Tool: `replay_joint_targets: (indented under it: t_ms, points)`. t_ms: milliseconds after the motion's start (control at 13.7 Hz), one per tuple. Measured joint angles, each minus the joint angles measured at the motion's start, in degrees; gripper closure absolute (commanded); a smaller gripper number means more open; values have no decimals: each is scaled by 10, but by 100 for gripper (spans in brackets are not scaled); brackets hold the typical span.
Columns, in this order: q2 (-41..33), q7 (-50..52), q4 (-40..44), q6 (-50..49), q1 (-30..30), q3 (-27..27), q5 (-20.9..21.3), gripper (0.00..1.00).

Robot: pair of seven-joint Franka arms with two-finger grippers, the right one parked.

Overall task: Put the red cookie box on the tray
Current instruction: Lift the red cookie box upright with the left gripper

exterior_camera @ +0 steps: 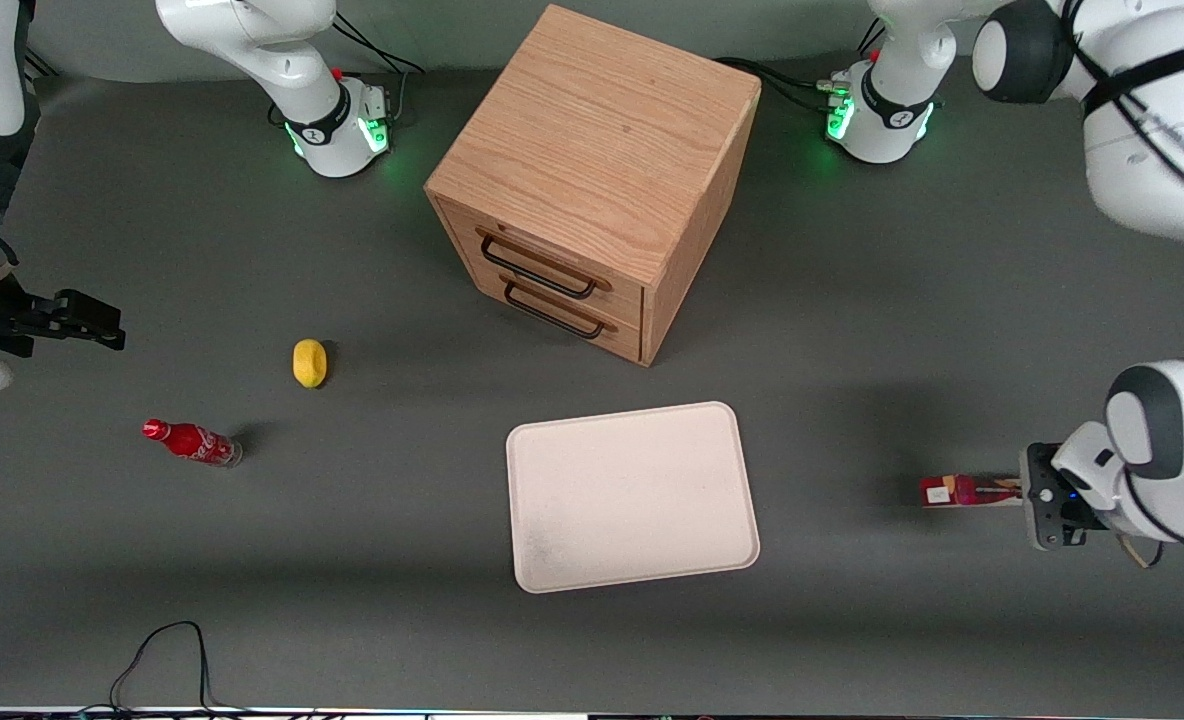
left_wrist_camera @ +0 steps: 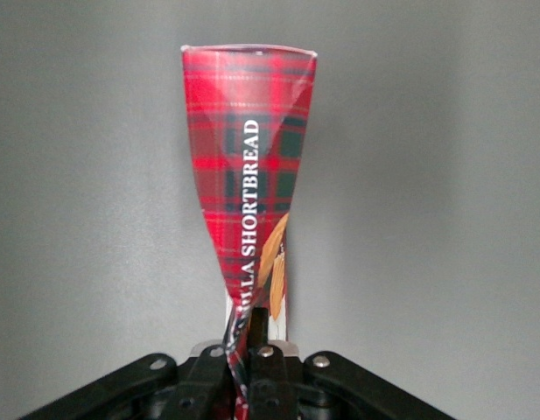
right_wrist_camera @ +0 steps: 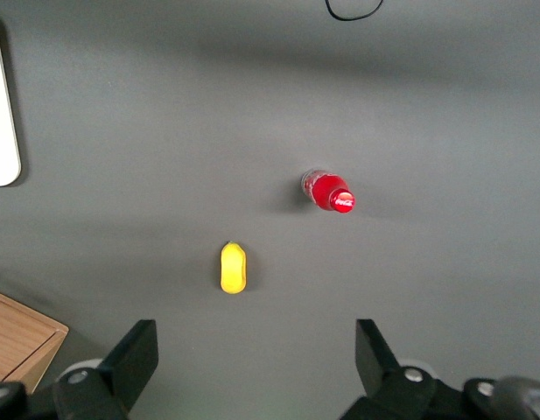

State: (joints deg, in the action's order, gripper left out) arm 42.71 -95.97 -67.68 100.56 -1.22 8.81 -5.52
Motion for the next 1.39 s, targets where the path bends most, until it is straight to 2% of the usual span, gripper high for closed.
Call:
replay_joint_targets:
  t_ms: [439,732,1390]
  points:
    - [-151,105,0,-148,-19,0,68,100]
    - [-211,155,-13,-187,-22,0,74,100]
    - [-256,587,-54,-188,-28,-1,64,100]
